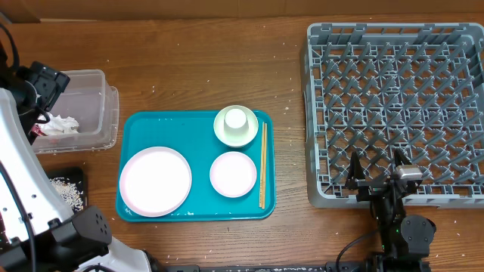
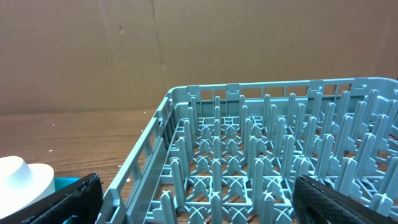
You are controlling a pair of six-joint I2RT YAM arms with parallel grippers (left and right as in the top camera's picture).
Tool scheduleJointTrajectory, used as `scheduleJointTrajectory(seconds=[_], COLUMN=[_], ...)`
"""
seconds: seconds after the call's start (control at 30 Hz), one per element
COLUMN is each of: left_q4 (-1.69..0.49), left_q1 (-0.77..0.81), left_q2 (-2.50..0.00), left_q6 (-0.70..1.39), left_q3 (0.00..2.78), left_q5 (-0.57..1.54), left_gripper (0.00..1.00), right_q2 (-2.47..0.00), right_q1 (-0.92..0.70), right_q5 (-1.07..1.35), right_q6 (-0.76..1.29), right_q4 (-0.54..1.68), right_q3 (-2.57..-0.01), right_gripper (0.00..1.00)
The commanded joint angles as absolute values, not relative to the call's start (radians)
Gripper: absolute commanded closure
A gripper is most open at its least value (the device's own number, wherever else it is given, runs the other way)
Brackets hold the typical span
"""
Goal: Sort waste into correct bins and load items into the dishwasher
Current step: 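Carry the tissue left and drop it into the clear bin, then move the right gripper to the white cup and grasp it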
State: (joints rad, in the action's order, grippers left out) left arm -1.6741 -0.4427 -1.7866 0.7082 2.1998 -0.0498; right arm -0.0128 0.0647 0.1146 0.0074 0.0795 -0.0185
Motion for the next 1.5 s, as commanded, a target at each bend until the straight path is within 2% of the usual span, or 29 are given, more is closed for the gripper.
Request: scheduleJointTrajectory(seconds=[0.0, 0.3, 0.43, 0.53, 0.6, 0.73, 0.83, 1.0, 1.13, 1.23, 1.47], left_q4=[-1.658, -1.656, -1.656, -1.656, -1.656, -1.656, -1.656, -1.656, -1.656, -1.656, -1.656], left_q1=[-0.439, -0.439, -0.439, -0.439, -0.439, -0.439, -0.439, -0.439, -0.439, -0.439, -0.439], left_q2=[-1.818, -1.822, -1.822, -1.822, -1.822, -1.822, -1.822, -1.822, -1.822, -1.822, -1.822], left_q6=[0.733, 0.733, 0.733, 0.733, 0.733, 0.733, 0.733, 0.733, 0.733, 0.733, 0.733], left_q3=[2.200, 2.200, 2.200, 2.200, 2.200, 2.200, 2.200, 2.200, 2.200, 2.200, 2.200], left_q5=[-0.071, -0.070, -0.070, -0.070, -0.070, -0.070, -0.070, -0.070, -0.070, -0.070, -0.070], left_gripper=[0.00, 0.00, 0.00, 0.00, 0.00, 0.00, 0.00, 0.00, 0.00, 0.00, 0.00], right_q2=[-0.003, -0.003, -0.003, -0.003, -0.003, -0.003, -0.003, -0.007, -0.089, -0.271, -0.714], right_q1=[0.061, 0.061, 0.061, 0.061, 0.061, 0.061, 0.061, 0.061, 0.061, 0.061, 0.060], right_q5=[0.106, 0.155, 0.505, 0.813, 0.933, 0.932, 0.836, 0.699, 0.644, 0.666, 0.882], right_q6=[0.012, 0.012, 0.115, 0.263, 0.359, 0.455, 0.553, 0.582, 0.491, 0.463, 0.436], right_q4=[0.075, 0.015, -0.112, -0.330, -0.502, -0.717, -0.786, -0.693, -0.466, -0.320, -0.062], right_q3=[-0.008, -0.008, -0.008, -0.008, -0.008, -0.009, -0.012, -0.103, -0.295, -0.509, -0.925], right_gripper=[0.00, 0.00, 0.00, 0.00, 0.00, 0.00, 0.00, 0.00, 0.00, 0.00, 0.00])
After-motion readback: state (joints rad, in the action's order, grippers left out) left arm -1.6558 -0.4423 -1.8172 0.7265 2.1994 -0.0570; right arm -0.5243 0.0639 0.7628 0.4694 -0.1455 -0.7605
